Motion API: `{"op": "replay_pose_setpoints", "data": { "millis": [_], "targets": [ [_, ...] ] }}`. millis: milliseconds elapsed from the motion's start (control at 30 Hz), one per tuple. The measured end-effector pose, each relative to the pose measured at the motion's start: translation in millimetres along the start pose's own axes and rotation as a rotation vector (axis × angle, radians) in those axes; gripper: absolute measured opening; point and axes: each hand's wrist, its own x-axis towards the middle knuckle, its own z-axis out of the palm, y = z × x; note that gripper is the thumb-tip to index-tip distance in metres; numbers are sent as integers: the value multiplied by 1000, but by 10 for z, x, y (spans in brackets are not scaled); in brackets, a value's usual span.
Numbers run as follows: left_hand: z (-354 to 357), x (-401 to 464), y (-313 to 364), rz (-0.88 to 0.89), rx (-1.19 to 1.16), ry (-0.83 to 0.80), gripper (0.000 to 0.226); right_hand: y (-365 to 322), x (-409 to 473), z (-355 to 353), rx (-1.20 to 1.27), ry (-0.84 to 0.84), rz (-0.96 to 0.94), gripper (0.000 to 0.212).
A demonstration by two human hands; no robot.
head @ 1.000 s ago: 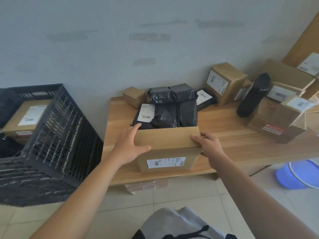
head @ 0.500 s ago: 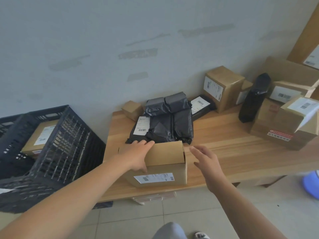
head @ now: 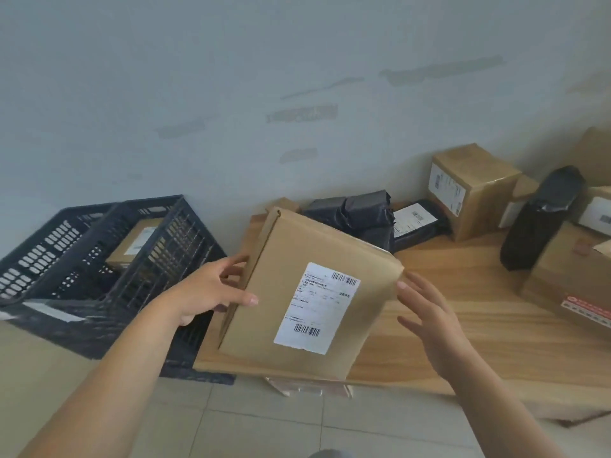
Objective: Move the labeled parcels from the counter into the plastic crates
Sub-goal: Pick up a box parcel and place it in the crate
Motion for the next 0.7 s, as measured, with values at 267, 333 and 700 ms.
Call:
{"op": "replay_pose_setpoints", "data": {
  "millis": [267,333,700],
  "targets": [
    [576,-434,-221,31,-613,77,106,-766,130,-157,-154,-401,-254,49],
    [661,-483,-137,64,-638,74,106,-900,109,-221,-174,-437,-294,49],
    [863,-636,404,218,-485,64,98,-1079,-197,-640,8,-316,-299,51]
  ]
}}
